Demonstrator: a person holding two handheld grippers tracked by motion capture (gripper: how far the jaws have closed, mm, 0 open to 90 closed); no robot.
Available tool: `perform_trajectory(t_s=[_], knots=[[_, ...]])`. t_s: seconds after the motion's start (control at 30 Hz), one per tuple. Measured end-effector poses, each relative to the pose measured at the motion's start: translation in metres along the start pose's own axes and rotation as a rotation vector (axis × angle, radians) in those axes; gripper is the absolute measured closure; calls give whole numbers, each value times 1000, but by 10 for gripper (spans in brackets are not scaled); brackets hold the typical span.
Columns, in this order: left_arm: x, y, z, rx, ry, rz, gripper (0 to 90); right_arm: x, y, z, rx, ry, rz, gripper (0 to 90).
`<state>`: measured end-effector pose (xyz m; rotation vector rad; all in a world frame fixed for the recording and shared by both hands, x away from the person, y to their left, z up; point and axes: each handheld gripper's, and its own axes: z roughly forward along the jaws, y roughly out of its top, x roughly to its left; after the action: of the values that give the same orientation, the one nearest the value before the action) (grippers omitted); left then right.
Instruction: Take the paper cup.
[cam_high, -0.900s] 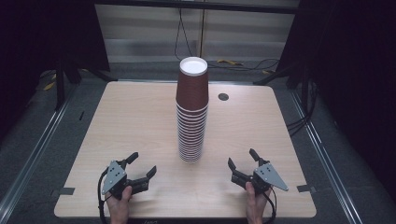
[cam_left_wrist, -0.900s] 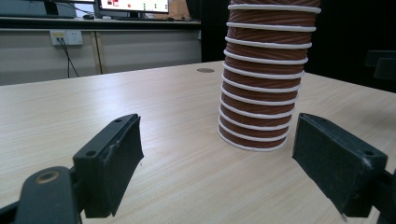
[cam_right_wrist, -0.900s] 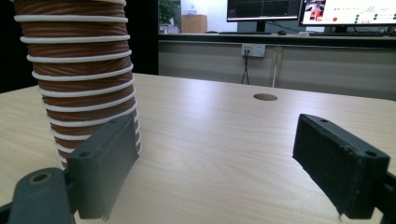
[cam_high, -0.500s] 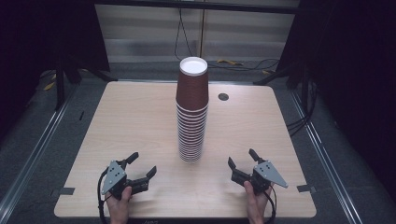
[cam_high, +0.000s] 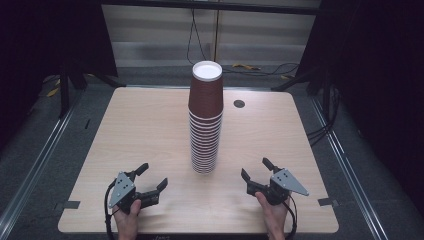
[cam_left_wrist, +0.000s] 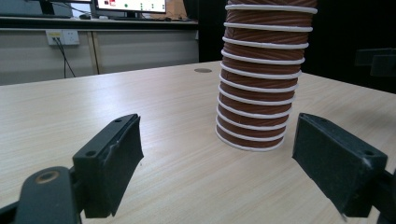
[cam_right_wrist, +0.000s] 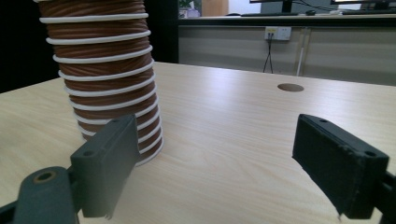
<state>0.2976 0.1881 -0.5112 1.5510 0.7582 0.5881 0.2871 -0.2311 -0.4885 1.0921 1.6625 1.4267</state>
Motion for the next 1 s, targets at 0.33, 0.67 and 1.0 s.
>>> perform_trajectory(t_s=[0.33,0.67,1.0], knots=[[0,0,0,-2,-3,-2,155,3,23,6,8,72,-16,185],[0,0,0,-6,-8,0,155,6,53,11,3,200,-16,189],[0,0,-1,-8,-5,8,156,10,85,17,10,299,3,206]])
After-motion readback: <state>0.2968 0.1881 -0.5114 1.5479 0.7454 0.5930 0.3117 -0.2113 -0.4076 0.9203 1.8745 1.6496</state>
